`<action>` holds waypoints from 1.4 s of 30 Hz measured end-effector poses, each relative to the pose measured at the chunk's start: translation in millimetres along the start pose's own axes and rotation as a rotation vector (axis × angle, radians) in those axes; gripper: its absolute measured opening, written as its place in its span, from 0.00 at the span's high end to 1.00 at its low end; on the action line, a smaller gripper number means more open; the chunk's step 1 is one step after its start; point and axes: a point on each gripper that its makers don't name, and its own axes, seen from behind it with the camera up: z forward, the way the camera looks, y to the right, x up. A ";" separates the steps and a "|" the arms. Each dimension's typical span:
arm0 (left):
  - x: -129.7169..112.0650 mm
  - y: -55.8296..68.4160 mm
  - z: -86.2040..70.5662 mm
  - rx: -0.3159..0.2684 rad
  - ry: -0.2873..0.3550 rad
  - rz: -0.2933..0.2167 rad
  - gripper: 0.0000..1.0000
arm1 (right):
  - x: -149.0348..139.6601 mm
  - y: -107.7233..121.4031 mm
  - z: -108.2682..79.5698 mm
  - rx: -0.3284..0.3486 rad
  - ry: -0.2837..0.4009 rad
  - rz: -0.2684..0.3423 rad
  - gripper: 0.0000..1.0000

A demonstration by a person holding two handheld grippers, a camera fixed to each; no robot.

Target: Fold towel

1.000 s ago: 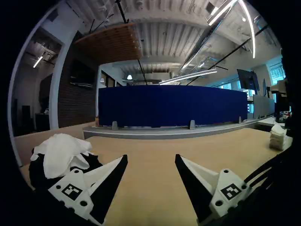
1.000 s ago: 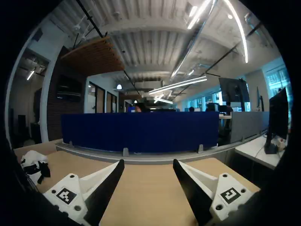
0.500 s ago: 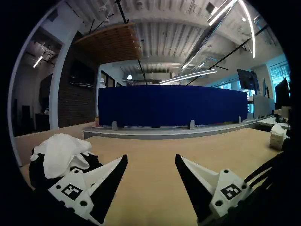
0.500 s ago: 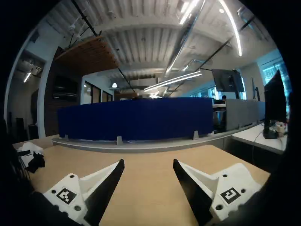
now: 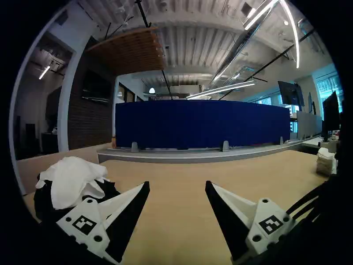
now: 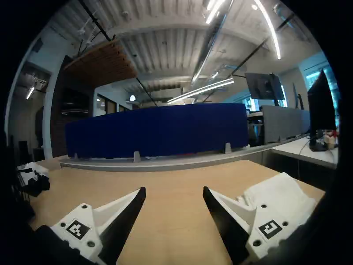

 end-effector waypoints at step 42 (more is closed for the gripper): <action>0.3 0.2 -0.6 0.000 0.000 0.000 0.06 | -12.5 -3.4 -3.2 0.001 0.017 -0.069 0.00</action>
